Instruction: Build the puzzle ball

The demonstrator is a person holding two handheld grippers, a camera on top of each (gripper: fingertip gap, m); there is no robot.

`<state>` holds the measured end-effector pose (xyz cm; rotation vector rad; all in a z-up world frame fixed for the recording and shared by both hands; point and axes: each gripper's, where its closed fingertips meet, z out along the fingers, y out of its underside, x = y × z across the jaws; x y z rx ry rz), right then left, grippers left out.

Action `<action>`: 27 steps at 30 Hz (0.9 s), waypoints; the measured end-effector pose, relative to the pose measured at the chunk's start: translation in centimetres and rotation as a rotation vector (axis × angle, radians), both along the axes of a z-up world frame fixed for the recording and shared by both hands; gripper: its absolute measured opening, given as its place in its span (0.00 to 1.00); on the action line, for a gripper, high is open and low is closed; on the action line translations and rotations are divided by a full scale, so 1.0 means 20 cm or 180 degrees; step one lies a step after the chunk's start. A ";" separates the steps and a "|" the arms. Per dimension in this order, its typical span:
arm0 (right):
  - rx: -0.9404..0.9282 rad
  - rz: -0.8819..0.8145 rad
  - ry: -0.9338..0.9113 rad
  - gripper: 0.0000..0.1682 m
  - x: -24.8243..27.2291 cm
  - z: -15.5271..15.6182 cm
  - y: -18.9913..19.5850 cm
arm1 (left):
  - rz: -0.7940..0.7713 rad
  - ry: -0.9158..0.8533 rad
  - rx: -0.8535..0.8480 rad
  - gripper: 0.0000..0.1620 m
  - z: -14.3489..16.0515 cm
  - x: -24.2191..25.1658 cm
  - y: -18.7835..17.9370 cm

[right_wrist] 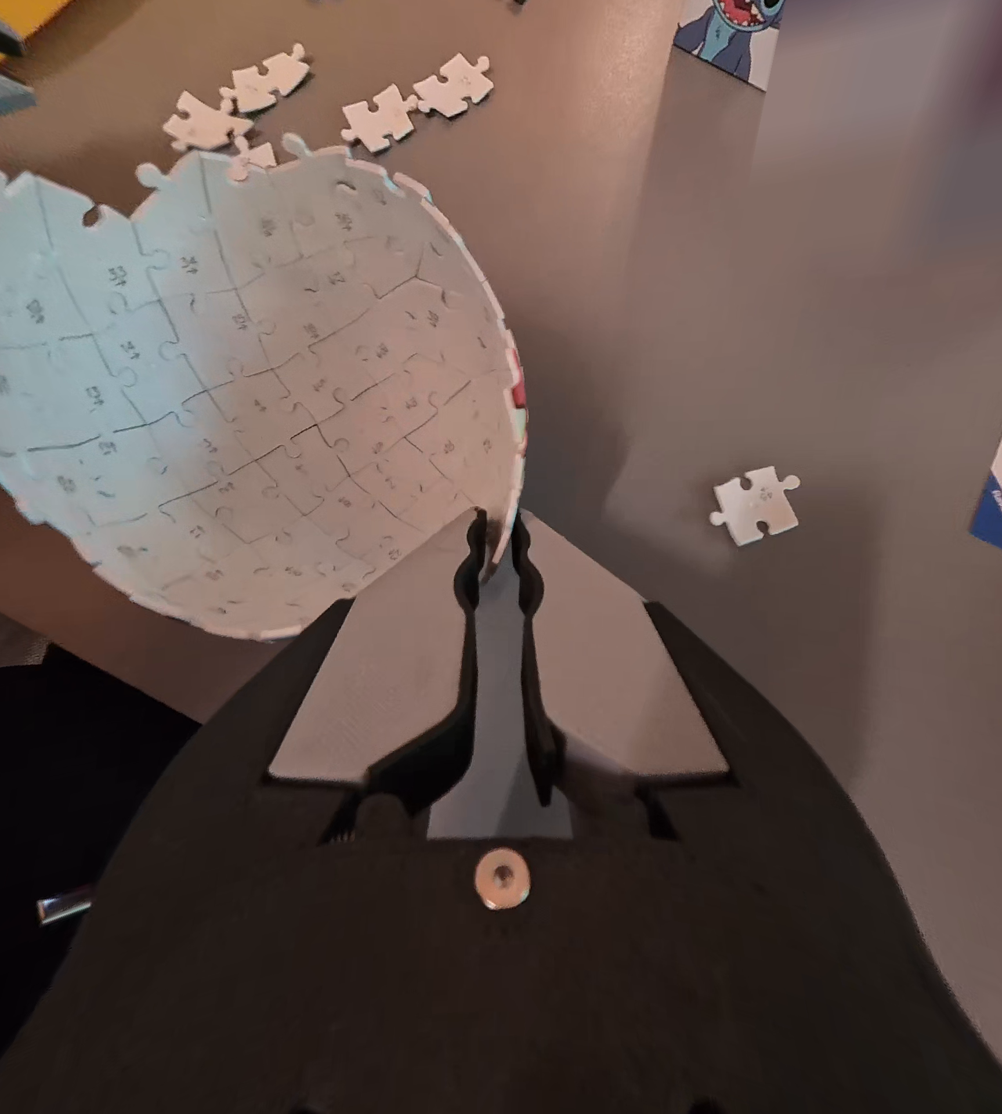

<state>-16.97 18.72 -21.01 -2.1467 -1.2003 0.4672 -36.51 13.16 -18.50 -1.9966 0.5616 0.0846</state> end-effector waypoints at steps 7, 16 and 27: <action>-0.0069 0.0179 -0.0386 0.02 -0.01 0.01 0.07 | -0.0044 -0.0077 -0.0010 0.05 -0.01 0.01 -0.01; -0.0134 0.0364 -0.0447 0.01 -0.01 0.02 0.12 | -0.0014 -0.0114 -0.0040 0.05 -0.03 0.01 -0.01; 0.0354 0.1158 -0.0854 0.06 -0.10 0.00 0.19 | 0.0061 -0.0060 -0.0113 0.05 -0.07 -0.01 0.01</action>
